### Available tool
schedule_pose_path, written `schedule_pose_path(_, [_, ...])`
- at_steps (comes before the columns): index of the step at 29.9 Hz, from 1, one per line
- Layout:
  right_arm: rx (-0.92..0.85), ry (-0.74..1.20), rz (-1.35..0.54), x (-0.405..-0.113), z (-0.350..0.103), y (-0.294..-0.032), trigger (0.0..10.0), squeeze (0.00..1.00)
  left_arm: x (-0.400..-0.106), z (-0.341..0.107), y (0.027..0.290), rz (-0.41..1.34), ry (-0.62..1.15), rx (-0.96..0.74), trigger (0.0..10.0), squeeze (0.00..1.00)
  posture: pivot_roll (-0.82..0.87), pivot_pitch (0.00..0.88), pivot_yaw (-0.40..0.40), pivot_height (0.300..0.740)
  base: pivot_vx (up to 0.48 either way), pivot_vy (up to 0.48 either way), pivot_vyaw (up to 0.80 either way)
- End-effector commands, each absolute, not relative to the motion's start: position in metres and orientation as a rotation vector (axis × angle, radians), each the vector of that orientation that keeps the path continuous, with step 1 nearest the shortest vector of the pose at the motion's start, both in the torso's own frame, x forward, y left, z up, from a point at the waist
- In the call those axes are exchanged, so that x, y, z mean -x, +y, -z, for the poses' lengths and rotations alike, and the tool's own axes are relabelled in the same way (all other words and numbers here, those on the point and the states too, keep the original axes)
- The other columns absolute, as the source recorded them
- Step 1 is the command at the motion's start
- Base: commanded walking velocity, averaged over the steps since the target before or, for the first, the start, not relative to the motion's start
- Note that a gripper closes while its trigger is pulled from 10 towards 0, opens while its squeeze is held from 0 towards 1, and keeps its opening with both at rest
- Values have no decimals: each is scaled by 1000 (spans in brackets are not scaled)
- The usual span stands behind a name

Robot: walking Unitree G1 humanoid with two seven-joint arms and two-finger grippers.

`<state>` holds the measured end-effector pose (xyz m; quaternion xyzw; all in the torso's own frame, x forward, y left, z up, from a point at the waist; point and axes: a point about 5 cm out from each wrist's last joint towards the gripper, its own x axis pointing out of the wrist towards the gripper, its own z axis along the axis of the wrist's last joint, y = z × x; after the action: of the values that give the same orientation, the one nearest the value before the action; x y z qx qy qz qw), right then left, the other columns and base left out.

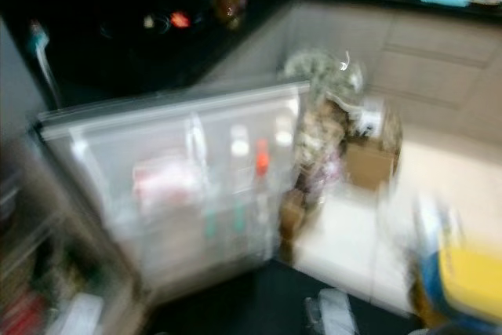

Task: Restocking fridge

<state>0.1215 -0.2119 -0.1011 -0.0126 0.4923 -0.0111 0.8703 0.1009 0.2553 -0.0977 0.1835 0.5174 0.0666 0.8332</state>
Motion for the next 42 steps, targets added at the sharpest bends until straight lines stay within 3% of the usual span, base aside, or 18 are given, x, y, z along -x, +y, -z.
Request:
schedule_pose_path(1, [13, 1048, 29, -115, 103, -210, 10000, 0, -108, 95, 257, -135, 1081, -403, 10000, 0, 25, 0, -36, 740, -382, 0, 0])
schedule_pose_path(14, [10, 1047, 29, -115, 104, -209, 10000, 0, -107, 95, 258, -137, 1085, -404, 10000, 0, 25, 0, -33, 740, -355, 0, 0])
schedule_pose_path(42, [29, 985, 76, -124, 97, -222, 10000, 0, -107, 96, 256, -127, 1084, -411, 10000, 0, 20, 0, -35, 740, 0, 0, 0])
